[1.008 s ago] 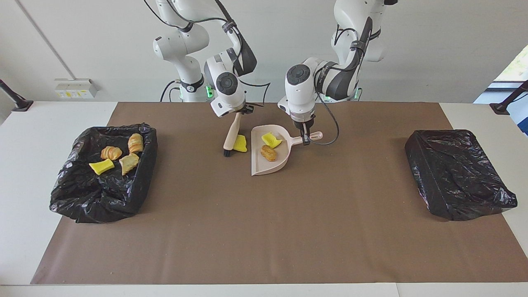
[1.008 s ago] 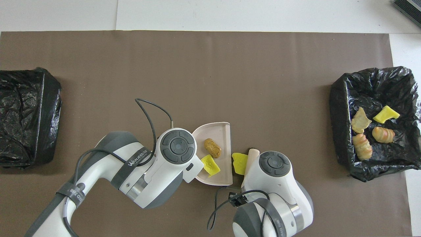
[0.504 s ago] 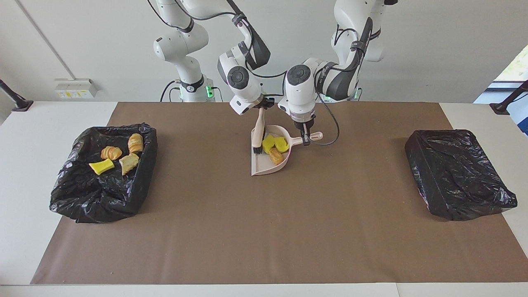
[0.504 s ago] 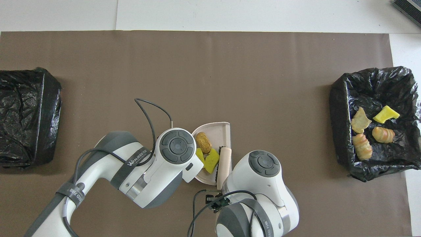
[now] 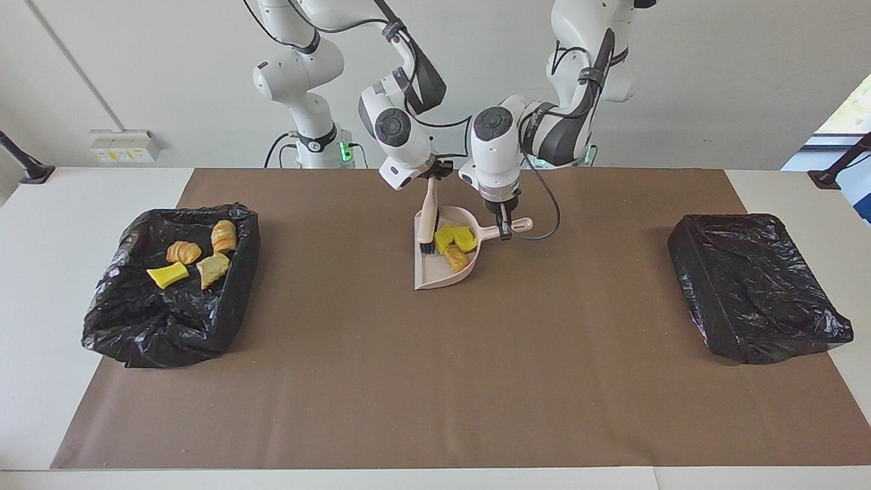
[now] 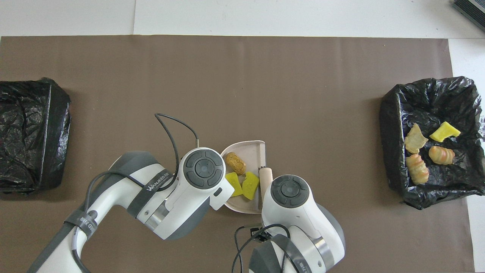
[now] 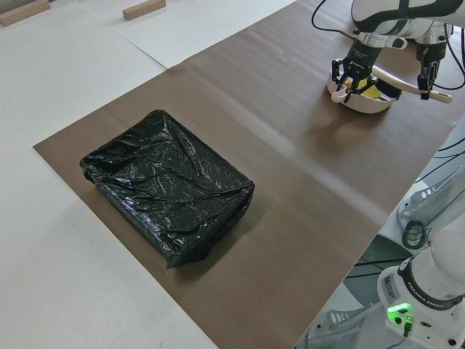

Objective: Sweep and dump trash in bin
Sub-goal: 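Sweep the scraps into the dustpan with the right gripper's brush, then carry the loaded dustpan over the black bag with the left gripper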

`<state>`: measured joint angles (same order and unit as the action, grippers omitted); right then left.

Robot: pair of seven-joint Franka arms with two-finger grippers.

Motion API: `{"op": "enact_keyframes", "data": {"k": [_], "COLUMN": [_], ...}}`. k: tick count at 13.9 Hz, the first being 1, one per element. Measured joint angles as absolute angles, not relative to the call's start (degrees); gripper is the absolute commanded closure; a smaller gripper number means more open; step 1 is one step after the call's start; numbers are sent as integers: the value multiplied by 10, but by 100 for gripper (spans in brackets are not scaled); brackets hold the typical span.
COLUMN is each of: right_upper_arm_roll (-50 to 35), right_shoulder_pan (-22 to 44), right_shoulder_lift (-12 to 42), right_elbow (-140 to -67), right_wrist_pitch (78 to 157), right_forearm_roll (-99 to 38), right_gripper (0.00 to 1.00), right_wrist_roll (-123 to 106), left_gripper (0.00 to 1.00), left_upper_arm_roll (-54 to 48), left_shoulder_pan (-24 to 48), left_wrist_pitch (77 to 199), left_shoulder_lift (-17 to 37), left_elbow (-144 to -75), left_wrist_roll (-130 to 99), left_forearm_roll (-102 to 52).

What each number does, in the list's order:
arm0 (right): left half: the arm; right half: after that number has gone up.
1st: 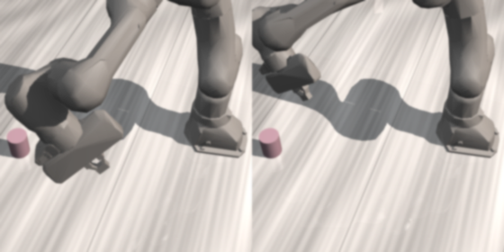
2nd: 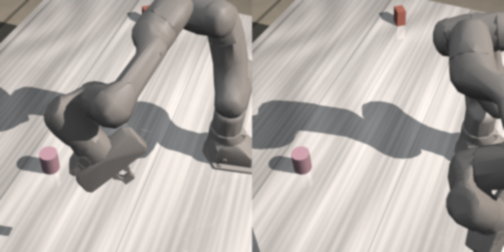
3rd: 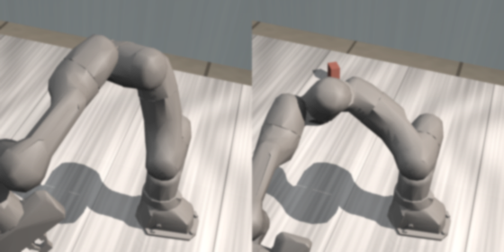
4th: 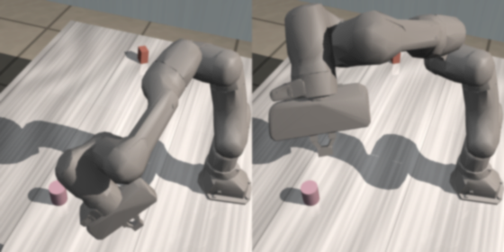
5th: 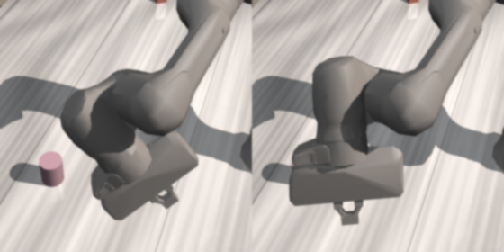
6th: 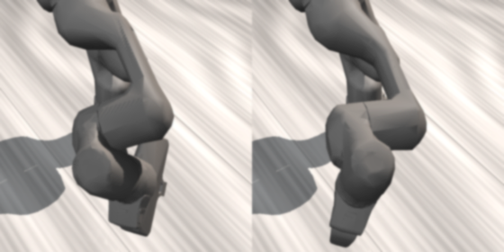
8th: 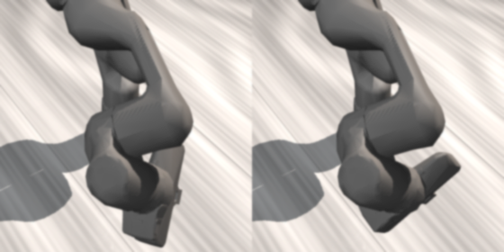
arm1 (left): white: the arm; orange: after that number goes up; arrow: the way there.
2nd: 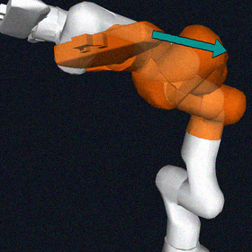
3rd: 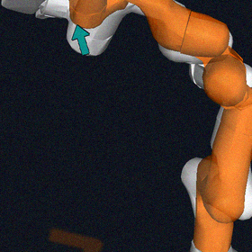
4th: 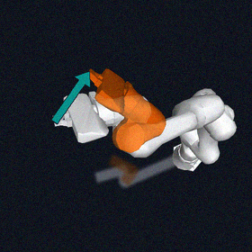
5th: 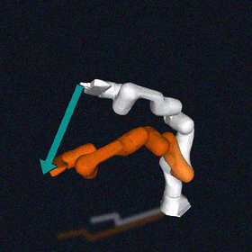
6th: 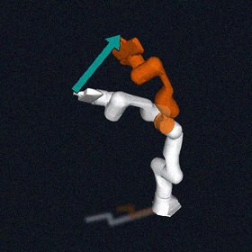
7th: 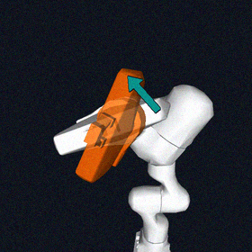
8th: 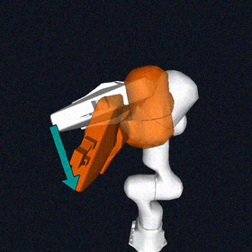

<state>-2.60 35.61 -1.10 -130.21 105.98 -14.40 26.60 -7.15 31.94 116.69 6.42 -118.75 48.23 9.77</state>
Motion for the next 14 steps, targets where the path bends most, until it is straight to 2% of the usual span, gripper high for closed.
{"op": "enact_keyframes", "data": {"k": [8, 11, 14], "right_upper_arm_roll": [-24, -21, -20], "right_shoulder_pan": [353, 320, 288], "right_shoulder_lift": [-21, -52, -87], "right_elbow": [-1273, -1239, -1239], "right_wrist_pitch": [959, 916, 901], "right_forearm_roll": [-31, -30, -45], "right_gripper": [100, 100, 100], "right_wrist_roll": [266, 266, 277], "left_gripper": [100, 100, 100], "left_upper_arm_roll": [-65, -63, -62], "left_shoulder_pan": [302, 273, 234], "left_wrist_pitch": [1173, 1173, 1173], "left_shoulder_lift": [59, 58, 55], "left_elbow": [-1154, -1139, -1114], "left_wrist_roll": [482, 483, 489], "left_forearm_roll": [98, 99, 107]}}
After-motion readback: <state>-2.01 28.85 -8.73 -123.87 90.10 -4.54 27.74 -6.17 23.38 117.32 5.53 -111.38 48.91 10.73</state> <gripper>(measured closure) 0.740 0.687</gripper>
